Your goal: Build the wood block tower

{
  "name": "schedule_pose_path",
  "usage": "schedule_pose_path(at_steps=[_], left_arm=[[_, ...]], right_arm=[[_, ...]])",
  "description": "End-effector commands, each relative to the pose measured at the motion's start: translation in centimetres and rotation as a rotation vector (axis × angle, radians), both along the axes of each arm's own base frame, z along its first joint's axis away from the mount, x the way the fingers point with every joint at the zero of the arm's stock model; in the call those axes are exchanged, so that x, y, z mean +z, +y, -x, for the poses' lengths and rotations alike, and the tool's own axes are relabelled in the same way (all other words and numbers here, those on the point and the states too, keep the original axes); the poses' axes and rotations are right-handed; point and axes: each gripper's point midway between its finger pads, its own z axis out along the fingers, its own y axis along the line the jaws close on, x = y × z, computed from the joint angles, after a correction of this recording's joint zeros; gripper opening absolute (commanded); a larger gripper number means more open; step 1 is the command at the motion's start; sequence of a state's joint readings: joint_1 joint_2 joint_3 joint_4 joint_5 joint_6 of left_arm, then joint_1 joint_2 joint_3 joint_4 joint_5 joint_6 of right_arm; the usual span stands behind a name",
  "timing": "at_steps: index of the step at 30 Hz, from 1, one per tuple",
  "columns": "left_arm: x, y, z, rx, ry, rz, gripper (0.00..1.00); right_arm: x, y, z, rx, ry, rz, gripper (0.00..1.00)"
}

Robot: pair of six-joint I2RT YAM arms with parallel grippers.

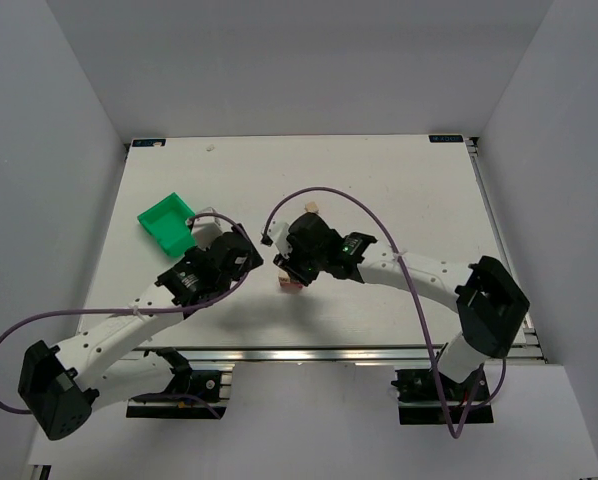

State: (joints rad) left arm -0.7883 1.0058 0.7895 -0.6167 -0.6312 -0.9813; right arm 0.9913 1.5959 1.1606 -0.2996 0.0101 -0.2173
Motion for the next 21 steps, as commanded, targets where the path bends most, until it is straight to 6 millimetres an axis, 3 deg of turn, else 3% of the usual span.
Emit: schedule_pose_path(at_steps=[1,5,8,21], left_arm=[[-0.8,-0.6,-1.6,-0.037,-0.006,0.002,0.98],[-2.0,-0.6,-3.1,-0.07,0.022,0.005,0.98],[-1.6,-0.8,-3.7,-0.088,0.008,0.025,0.98],[-1.8,0.8,-3.3,-0.067,0.019,0.024,0.98]], right_arm=[[0.2,-0.5,-0.1,0.007,0.008,0.057,0.05],[-0.2,-0.1,-0.2,0.024,0.01,0.061,0.07],[-0.6,0.1,-0.3,0.038,-0.002,0.06,0.09],[-0.9,1.5,-1.0,0.046,0.004,0.043,0.14]])
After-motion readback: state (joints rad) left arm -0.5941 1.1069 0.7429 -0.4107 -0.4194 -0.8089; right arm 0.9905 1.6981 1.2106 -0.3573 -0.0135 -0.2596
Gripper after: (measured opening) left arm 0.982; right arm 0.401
